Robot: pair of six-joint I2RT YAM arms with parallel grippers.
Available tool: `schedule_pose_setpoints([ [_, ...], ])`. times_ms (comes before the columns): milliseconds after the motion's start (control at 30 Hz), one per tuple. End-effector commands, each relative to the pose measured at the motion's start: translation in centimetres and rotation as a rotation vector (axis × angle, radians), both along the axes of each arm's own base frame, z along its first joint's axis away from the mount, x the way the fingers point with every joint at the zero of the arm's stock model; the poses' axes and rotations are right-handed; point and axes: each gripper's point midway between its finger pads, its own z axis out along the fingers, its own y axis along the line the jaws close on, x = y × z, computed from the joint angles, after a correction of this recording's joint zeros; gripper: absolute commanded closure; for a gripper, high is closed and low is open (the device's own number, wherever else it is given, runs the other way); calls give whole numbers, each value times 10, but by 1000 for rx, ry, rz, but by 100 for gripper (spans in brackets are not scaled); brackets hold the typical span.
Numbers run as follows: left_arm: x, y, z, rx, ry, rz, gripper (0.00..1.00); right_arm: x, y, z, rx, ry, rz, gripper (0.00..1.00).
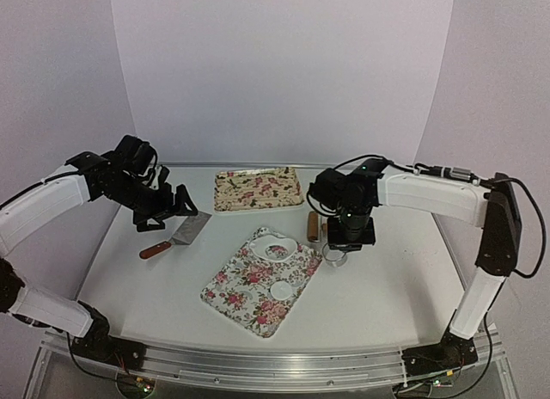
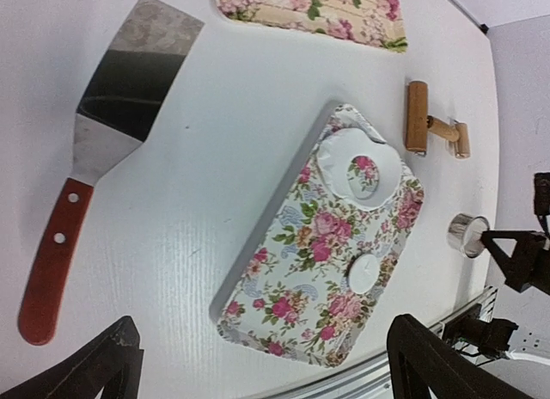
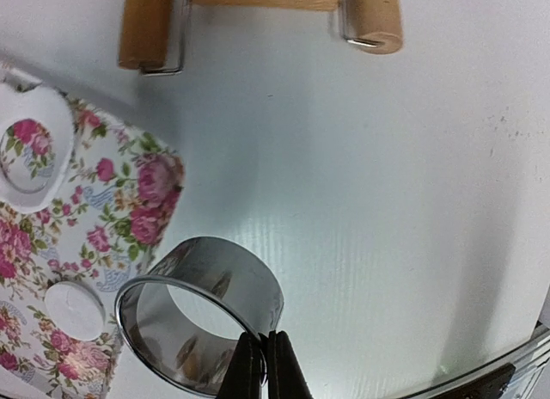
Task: Roll out the dumpling wrappers from the dough
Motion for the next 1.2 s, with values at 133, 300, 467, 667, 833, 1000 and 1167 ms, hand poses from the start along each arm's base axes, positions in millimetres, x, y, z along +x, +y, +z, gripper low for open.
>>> schedule_pose_setpoints([
  [133, 34, 57, -7, -4, 6, 59, 0, 3, -55, -13, 99, -1, -104, 100],
  [300, 41, 93, -36, 8, 70, 130, 0, 2, -74, -31, 122, 28, -149, 100],
  [467, 30, 99, -68, 9, 184, 119, 1, 4, -90, -45, 130, 37, -185, 100],
  [667, 17, 94, -91, -39, 252, 133, 1, 16, -93, -53, 145, 17, -191, 100],
  [833, 14, 96, -98, -49, 251, 181, 2, 20, -91, -66, 158, 44, -198, 100],
  [1000, 9, 99, -100, -64, 240, 242, 6, 23, -87, -75, 169, 58, -202, 91],
  [1167, 8, 95, -96, -125, 216, 299, 16, 25, -86, -77, 171, 58, -208, 73],
])
